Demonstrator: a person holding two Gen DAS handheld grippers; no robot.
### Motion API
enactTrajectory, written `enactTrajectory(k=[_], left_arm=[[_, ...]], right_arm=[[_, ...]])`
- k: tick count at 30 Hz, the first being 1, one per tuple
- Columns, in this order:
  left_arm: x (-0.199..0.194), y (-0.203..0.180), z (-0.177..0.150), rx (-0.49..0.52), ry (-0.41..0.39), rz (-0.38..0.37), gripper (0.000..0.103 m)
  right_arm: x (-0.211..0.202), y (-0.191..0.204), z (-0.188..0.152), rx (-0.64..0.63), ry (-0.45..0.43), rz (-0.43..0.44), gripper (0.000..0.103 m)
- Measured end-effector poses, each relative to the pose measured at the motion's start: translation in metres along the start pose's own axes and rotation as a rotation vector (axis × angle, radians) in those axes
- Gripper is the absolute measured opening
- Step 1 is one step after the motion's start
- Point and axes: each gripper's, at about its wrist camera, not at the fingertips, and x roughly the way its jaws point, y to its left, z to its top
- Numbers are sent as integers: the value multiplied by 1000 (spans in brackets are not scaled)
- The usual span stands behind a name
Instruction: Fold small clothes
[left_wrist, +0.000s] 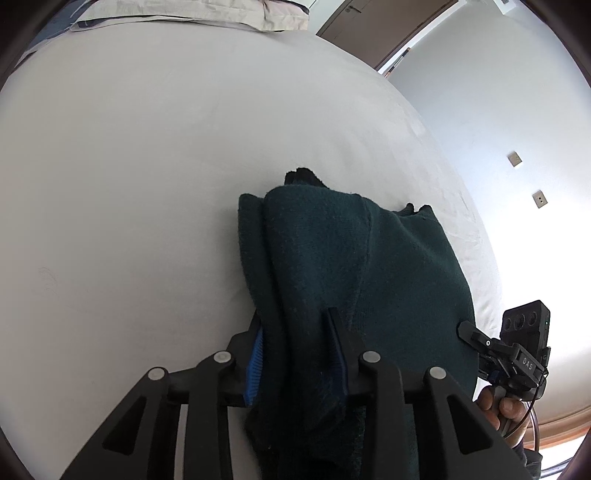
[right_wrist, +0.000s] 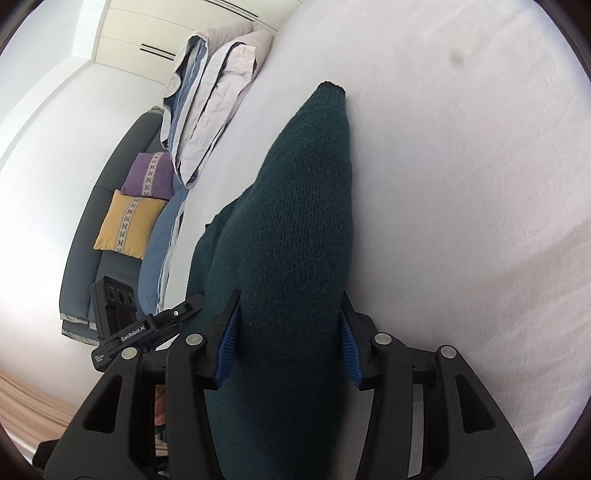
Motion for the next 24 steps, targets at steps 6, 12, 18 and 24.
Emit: enactTrajectory(k=[6,12,18,24], left_arm=[[-30,-13,-15,28,-87,47,46],[-86,-53,-43,136,-288,178,84],[-138,-105,-92,286,-536,306,103],[-185,-135,-113,369,-743,445,103]], right_arm=[[-32,19,-1,-36,-81,-107,52],[-73,72,-9,-188,-183,-235,53],[-104,137,-43,-401,-294,-354,63],[-120,197,-75,-596,-405,-485,83]])
